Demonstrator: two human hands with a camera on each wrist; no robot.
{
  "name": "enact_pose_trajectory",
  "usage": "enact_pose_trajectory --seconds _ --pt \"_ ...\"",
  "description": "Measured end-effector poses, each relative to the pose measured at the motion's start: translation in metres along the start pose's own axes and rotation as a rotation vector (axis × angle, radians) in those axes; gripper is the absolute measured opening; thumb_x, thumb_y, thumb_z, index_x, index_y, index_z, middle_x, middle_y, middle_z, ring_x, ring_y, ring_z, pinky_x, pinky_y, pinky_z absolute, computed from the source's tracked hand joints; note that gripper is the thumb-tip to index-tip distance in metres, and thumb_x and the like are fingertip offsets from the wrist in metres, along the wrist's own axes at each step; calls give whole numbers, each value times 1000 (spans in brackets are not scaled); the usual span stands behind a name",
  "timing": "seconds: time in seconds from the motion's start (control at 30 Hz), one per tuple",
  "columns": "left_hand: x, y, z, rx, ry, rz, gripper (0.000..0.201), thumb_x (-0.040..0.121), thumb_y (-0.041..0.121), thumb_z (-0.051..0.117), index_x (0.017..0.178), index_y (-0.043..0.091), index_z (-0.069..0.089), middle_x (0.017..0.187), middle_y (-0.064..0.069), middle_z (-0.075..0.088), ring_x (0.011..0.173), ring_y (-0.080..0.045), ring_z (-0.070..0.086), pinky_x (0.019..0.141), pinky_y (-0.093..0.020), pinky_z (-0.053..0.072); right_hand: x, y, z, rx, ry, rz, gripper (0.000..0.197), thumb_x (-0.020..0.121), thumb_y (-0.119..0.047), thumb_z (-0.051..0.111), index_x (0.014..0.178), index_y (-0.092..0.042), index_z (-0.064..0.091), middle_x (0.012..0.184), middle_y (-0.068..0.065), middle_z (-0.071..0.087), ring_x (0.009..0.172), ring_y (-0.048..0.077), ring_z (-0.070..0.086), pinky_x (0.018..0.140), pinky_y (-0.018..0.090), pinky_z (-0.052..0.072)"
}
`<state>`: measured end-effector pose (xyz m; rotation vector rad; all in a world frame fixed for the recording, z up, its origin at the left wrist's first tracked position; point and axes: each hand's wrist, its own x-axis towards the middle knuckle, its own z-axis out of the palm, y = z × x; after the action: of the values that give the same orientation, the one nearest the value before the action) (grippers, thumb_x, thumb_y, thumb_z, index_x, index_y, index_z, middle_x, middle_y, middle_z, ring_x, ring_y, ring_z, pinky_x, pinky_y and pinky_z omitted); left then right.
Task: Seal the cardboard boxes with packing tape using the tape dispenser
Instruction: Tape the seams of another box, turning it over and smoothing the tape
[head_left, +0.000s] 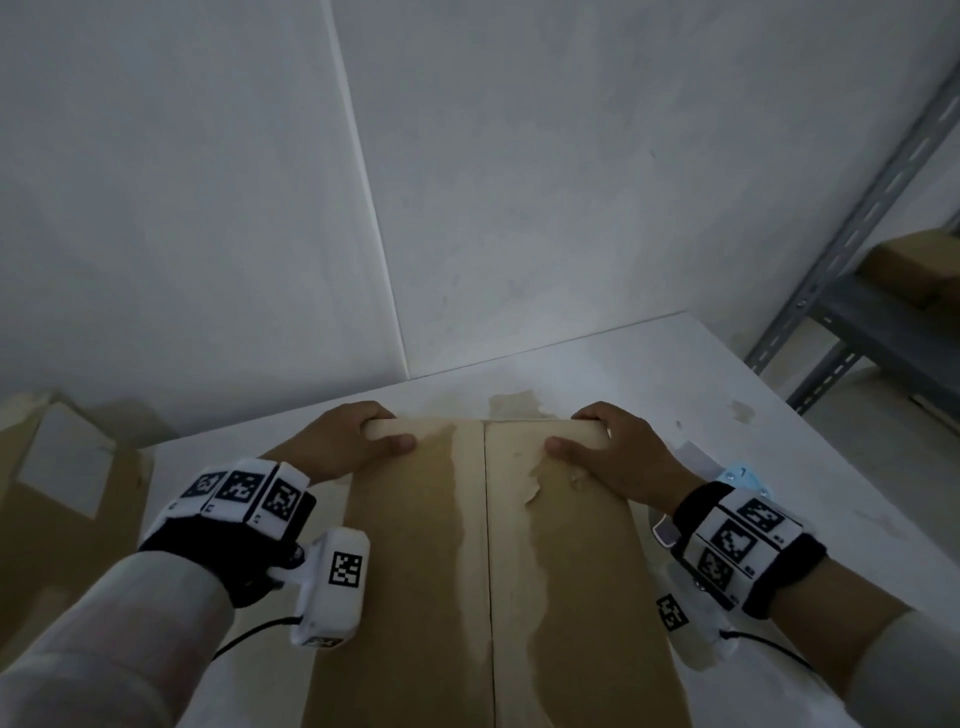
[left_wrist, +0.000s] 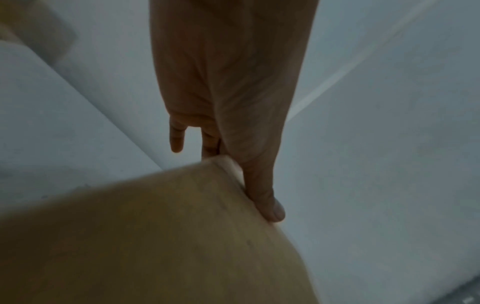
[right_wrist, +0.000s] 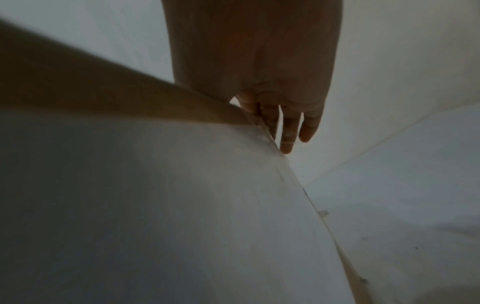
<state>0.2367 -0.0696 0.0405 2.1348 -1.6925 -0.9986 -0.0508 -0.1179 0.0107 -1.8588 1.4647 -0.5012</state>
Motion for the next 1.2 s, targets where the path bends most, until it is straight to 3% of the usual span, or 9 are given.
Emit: enact_pose_trajectory --seconds 0.13,0.27,0.37,0.47,0.63,0.8,0.97,1.07,1.2 --pt "0 -6 3 -73 15 -22 46 83 42 61 121 17 53 124 -4 55 103 -15 50 80 -24 40 -3 5 2 103 40 37 37 76 -43 67 101 -20 52 95 -4 55 87 14 53 66 16 40" --pt "-2 -10 4 -100 51 -44 51 78 49 65 116 16 53 124 -5 55 110 -18 51 81 -26 43 -8 8 2 38 178 -2 52 74 -40 70 113 -12 51 113 -2 38 106 10 37 91 22 29" --pt "-5 -13 2 -4 96 -59 74 60 67 57 115 19 59 120 -5 53 120 -25 45 99 -36 36 -13 9 4 56 244 31 59 73 -39 70 117 -8 47 111 2 38 103 14 41 88 25 34" --pt "-6 -8 5 167 140 -113 66 76 63 55 127 22 51 136 -11 33 132 -31 24 110 -43 23 -13 10 6 54 189 64 54 77 -41 66 117 -8 48 111 6 49 101 18 50 83 27 40" --pt "-3 -6 6 141 81 -61 59 84 54 52 124 11 52 124 -14 55 110 -27 53 88 -33 40 -10 6 5 47 79 37 52 87 -35 56 130 -9 43 128 9 52 101 12 47 87 23 37" --pt "-5 -1 8 30 144 -36 55 85 38 59 131 9 48 136 -10 49 120 -24 49 99 -33 38 -3 3 -2 106 -27 63 43 86 -31 59 125 -15 49 115 2 54 107 18 52 88 27 43" --pt "-5 -12 8 -214 139 -49 55 80 34 67 128 18 47 123 -2 49 119 -20 47 91 -28 39 -2 -1 -10 191 -127 82 42 87 -23 59 127 -14 48 110 0 55 98 13 55 72 12 46" --pt "-1 -13 8 -278 99 -57 54 81 32 67 129 20 46 126 -3 48 126 -22 43 95 -30 38 0 -2 -11 213 -152 89 41 87 -25 59 126 -18 50 114 9 60 97 20 59 83 25 51" --pt "4 -13 8 -275 47 -41 54 86 29 62 135 18 42 139 -4 44 129 -21 38 95 -26 32 2 2 -12 212 -178 123 25 83 -33 62 106 -40 54 118 29 56 106 41 56 96 51 45"
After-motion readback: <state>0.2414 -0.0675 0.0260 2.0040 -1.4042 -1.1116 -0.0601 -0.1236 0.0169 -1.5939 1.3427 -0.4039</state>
